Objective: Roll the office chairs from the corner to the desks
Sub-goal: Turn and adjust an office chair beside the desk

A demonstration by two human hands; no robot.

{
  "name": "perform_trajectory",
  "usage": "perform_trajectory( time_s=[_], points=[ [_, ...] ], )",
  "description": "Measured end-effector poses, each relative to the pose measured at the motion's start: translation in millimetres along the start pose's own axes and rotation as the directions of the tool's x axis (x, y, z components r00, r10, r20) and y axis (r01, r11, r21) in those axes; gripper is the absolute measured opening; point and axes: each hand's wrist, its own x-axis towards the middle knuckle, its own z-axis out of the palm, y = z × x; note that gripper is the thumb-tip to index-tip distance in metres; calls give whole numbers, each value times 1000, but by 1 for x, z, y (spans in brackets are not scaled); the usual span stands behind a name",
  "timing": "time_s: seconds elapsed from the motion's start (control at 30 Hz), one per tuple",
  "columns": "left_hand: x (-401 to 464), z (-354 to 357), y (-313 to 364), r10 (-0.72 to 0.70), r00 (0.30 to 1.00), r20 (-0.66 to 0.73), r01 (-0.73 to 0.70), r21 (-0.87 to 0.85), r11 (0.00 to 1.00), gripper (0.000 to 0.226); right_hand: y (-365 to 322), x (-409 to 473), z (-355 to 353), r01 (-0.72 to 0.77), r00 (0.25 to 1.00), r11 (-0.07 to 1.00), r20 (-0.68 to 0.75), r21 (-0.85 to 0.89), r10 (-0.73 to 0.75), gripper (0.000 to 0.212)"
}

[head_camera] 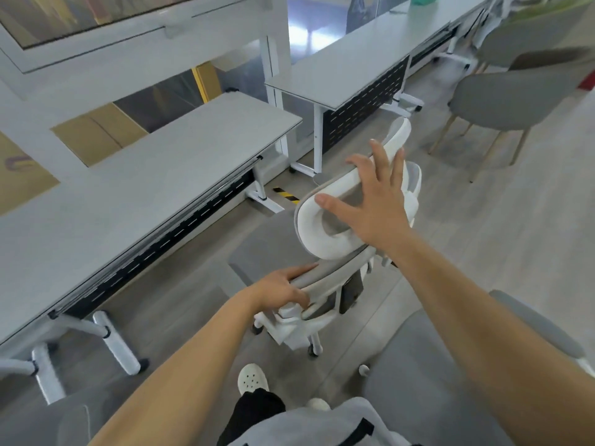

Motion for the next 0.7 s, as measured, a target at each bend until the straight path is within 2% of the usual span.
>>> perform_trajectory(
  time_s=[0.13, 0.23, 0.37, 0.5, 0.63, 0.7],
  points=[
    [-2, 9, -8, 13, 992, -124, -19, -43, 999, 71, -4, -2, -4, -35, 999, 999, 9, 8, 35, 85],
    [-8, 20, -18, 28, 972, -234, -50, -86, 995, 63, -2, -4, -3, -8, 1000, 1000, -3, 10, 8, 88],
    [-17, 29, -23, 22, 950, -312, -68, -139, 988, 59, 4, -2, -4, 19, 1000, 1000, 4, -3, -19, 89],
    [-25, 39, -30, 20, 921, -389, -73, -122, 990, 56, 10, -4, -1, 51, 999, 999, 18, 3, -51, 90],
    [-38, 44, -46, 37, 908, -417, -59, -39, 997, 73, 5, -41, 4, 44, 999, 999, -27, 15, -44, 85],
    [-52, 45, -58, 35, 907, -420, -63, -52, 997, 82, -8, -80, 13, 110, 992, 993, -72, 31, -108, 78]
  ],
)
